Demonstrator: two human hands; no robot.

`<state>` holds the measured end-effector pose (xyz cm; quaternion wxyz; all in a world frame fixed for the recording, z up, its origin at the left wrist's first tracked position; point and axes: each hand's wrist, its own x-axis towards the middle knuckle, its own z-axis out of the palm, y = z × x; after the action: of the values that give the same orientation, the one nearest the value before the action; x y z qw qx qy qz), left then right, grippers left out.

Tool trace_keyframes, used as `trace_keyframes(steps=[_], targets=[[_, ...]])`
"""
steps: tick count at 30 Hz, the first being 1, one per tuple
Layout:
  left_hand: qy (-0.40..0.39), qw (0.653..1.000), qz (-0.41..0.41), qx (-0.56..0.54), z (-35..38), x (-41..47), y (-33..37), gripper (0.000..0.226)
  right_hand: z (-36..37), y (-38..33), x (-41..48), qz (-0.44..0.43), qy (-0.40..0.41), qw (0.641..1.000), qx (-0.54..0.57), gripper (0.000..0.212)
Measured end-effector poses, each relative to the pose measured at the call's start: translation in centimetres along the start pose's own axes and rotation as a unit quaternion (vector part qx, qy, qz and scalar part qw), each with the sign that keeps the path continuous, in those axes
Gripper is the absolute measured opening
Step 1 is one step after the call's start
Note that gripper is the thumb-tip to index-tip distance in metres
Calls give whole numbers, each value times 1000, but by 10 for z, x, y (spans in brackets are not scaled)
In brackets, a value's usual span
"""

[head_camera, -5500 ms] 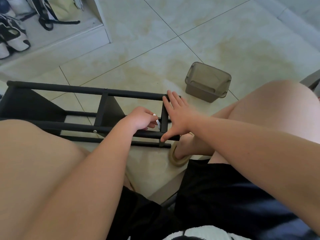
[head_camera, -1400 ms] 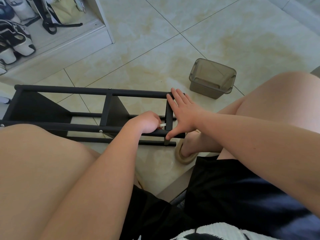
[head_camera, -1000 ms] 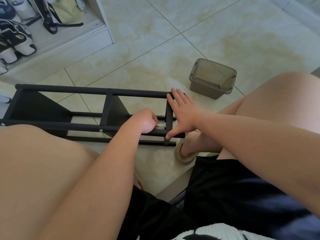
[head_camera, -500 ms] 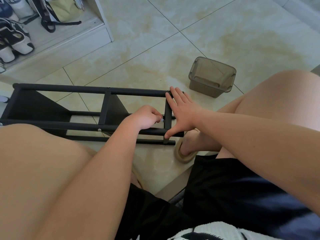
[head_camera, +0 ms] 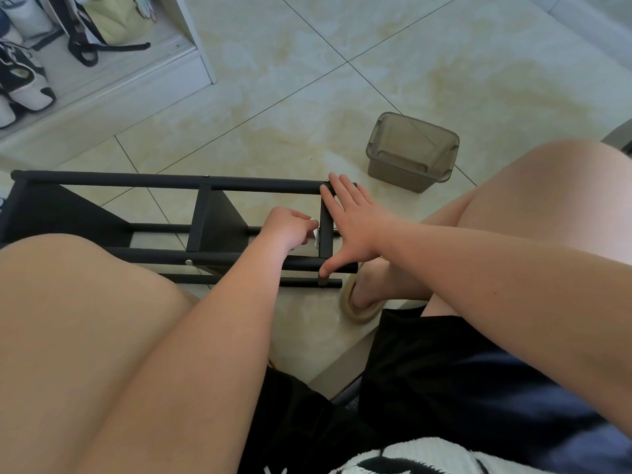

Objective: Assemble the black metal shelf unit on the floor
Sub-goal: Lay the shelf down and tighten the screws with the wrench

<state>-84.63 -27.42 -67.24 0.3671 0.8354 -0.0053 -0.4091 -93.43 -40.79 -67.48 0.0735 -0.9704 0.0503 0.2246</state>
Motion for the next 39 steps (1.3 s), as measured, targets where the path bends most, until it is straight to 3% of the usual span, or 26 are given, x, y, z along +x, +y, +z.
trace_keyframes(steps=[8, 18, 33, 39], targets=[[-23, 999, -21, -33, -1, -3, 5, 19, 0, 1, 1, -1, 0, 1000, 0, 160], [-66, 996, -50, 18, -7, -12, 15, 7, -2, -1, 0, 0, 0, 1000, -2, 159], [-61, 992, -105, 42, 0, -1, 16, 23, -4, -3, -2, -1, -5, 1000, 2, 158], [-80, 992, -86, 50, -2, 1, 6, 24, -5, -3, -3, 0, -10, 1000, 0, 158]])
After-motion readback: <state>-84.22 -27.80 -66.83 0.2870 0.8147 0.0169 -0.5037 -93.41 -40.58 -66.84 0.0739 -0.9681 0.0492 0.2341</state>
